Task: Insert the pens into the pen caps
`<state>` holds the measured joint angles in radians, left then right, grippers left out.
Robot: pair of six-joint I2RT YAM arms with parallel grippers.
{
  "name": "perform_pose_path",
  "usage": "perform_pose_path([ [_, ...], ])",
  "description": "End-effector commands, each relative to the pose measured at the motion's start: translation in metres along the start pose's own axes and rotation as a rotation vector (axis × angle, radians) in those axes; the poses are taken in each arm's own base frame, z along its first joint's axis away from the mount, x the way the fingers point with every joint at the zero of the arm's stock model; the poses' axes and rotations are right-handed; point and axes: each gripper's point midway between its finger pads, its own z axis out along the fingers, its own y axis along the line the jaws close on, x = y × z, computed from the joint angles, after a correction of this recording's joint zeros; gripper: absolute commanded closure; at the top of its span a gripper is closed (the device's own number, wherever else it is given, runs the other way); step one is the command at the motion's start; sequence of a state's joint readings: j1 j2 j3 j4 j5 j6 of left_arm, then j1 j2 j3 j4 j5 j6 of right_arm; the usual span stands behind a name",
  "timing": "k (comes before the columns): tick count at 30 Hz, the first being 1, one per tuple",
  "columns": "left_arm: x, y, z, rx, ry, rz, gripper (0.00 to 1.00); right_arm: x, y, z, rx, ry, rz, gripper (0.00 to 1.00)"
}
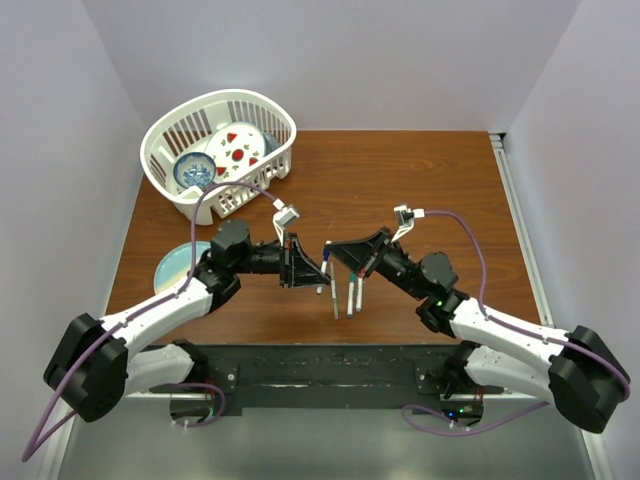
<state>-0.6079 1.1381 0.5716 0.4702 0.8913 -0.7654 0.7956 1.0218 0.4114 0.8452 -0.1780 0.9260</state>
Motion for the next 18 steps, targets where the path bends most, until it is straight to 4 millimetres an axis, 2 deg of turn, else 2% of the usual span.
perform_pose_path([
  [1,-0.060,-0.008,-0.002,-0.006,-0.161,0.137,1.00,0.052,-0.017,-0.023,0.014,0.186,-0.047,1.00],
  [9,-0.082,0.009,0.001,-0.075,-0.175,0.194,1.00,0.102,-0.026,-0.040,0.021,0.383,0.025,1.00],
  [14,-0.096,0.017,0.003,-0.132,-0.182,0.244,1.00,0.136,-0.020,-0.050,0.006,0.478,0.055,1.00],
  [18,-0.110,0.024,0.003,-0.192,-0.195,0.259,1.00,0.151,-0.014,-0.056,-0.007,0.519,0.087,1.00],
])
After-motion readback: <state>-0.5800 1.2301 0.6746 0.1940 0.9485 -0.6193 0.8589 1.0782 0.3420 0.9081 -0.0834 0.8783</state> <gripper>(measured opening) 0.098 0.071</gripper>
